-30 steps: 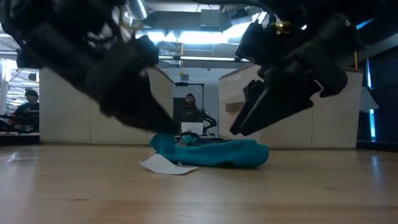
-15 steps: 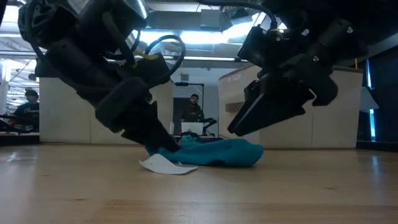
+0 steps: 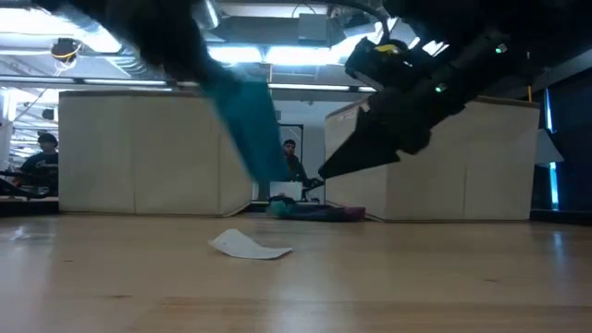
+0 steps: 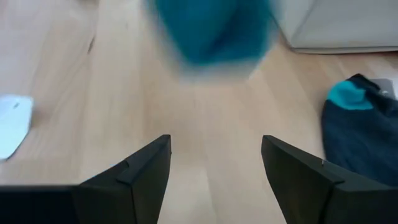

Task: Sort clothes
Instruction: Put the blue sock into the left brown laundry organizer

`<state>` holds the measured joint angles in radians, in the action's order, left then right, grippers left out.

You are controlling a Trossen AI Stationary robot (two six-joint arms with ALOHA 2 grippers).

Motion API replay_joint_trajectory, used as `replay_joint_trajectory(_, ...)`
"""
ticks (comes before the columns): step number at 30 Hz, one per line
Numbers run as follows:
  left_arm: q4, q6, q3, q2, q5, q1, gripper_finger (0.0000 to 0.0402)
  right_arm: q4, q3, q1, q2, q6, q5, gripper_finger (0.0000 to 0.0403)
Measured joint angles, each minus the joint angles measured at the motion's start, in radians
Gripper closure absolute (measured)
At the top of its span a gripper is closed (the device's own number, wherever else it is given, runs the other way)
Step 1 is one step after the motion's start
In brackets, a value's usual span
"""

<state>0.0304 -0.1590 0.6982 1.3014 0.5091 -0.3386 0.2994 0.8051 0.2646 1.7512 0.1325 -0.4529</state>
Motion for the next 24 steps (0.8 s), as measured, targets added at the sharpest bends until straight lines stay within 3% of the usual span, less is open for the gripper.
replay_joint_trajectory(6, -0.002, 0.235, 0.001, -0.291, 0.280, 0.032, 0.0388, 0.049, 0.000, -0.036, 0.000, 0.017, 0.022, 0.0153)
replay_joint_trajectory(12, 0.001, 0.498, 0.001, -0.491, 0.531, 0.172, 0.0390, 0.050, 0.000, -0.039, 0.000, 0.020, 0.033, 0.0153)
replay_joint_trajectory(17, 0.008, 0.584, -0.017, -0.564, 0.547, 0.371, 0.0372, 0.055, 0.000, -0.040, 0.000, 0.012, 0.032, 0.0153)
replay_joint_trajectory(24, -0.106, 0.432, -0.038, -0.557, 0.427, 0.599, 0.0337, 0.070, 0.000, -0.050, 0.000, 0.012, 0.044, 0.0153)
